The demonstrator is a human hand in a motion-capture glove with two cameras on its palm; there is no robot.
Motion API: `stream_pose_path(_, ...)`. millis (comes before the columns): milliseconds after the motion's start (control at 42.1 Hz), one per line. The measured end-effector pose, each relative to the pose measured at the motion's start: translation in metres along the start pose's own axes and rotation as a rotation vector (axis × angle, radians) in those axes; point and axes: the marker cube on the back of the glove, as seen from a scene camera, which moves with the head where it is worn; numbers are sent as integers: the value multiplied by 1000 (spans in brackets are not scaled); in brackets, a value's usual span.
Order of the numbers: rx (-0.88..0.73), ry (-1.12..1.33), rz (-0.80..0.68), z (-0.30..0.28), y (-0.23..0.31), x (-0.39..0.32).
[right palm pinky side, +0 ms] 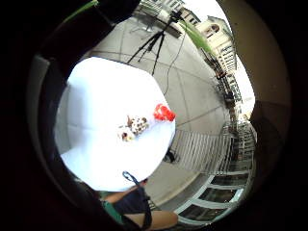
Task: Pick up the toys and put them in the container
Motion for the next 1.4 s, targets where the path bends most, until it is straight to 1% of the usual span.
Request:
stream_pose_path(119,-48,-27,15,15,15,40)
stream_pose_path(261,-117,-40,58,59,32,73)
stream_pose_path(356,-205,-31,149,90,45,82)
stream_pose_path(451,-165,-27,101,131,49,98)
stream_pose_path(499,-161,-23,129,146,50,102)
stream_pose_path(546,-188,-28,161,157,55,105)
stream_pose_path(665,-241,-65,72,188,71,114)
stream_pose_path(760,-271,-72,88,212,85,114)
stream_pose_path(832,-313,-71,90,225,90,115)
stream_pose_path(1069,-341,-83,81,265,103,112)
stream_pose_path(1402,-471,-75,121,288,114,114)
